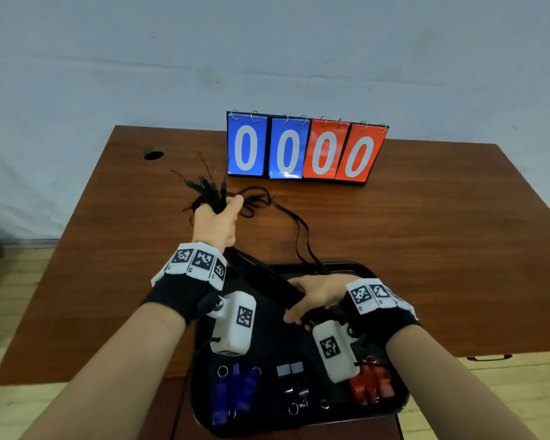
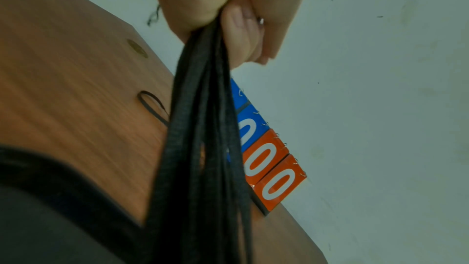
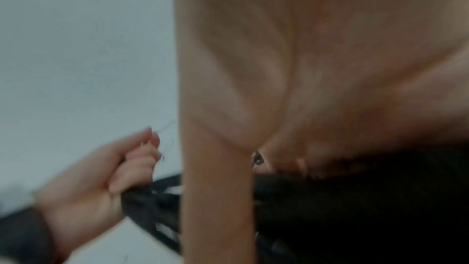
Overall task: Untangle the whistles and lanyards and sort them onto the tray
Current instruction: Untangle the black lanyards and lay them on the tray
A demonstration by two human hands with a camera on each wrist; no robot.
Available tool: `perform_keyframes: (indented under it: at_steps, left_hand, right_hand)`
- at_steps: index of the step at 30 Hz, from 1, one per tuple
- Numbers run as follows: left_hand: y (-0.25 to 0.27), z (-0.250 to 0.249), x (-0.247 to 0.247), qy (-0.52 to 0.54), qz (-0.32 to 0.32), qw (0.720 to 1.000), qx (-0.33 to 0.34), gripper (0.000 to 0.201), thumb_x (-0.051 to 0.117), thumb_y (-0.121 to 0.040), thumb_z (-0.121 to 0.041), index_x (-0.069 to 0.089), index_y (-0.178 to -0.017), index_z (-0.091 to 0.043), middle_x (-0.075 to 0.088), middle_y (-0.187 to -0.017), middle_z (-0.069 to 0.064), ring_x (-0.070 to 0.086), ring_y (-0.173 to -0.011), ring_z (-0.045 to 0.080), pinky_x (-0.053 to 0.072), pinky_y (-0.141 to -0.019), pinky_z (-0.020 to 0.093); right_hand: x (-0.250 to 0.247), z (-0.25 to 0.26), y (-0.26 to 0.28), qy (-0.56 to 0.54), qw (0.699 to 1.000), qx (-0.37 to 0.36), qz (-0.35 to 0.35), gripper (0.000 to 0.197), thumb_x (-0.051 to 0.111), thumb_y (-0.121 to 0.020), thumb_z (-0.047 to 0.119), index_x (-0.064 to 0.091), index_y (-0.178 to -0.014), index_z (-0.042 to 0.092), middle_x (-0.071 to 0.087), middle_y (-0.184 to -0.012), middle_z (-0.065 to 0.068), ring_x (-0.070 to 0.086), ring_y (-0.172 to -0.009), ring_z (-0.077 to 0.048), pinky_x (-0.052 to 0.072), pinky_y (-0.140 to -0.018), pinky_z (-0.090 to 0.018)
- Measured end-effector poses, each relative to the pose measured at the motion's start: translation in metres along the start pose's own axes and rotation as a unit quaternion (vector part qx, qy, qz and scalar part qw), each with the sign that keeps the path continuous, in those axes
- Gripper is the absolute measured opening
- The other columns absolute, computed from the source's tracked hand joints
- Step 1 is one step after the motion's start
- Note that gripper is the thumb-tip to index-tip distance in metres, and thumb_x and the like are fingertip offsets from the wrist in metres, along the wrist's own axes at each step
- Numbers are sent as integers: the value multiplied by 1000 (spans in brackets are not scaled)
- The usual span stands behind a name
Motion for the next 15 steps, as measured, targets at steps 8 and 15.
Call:
perform_keyframes:
  at_steps: [8, 15]
  left_hand:
    - [-17, 20, -19, -37, 38, 999, 6, 32, 41, -98, -22, 59, -74, -12, 44, -53, 2, 34, -24, 5, 42, -34, 18]
    - [-52, 23, -23, -27, 30, 999, -17, 43, 35, -98, -36, 51, -67, -11, 37, -28, -5, 31, -23, 7, 39, -33, 17]
  right_hand:
    - [-55, 25, -44, -84, 867, -86, -483, 14, 59, -87, 14, 68, -96, 9, 64, -101, -3, 53, -93, -9, 37, -83, -21]
    - [-98, 39, -89, 24, 867, 26, -496, 33, 58, -89, 17, 59, -121, 6, 58, -128, -12, 54, -120, -26, 41, -99, -31]
Point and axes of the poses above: each hand's wrist, its own y-axis away from the middle knuckle, its own x-axis out of the palm, z = x × y, the point moved 1 cm from there along -y, towards the middle knuckle
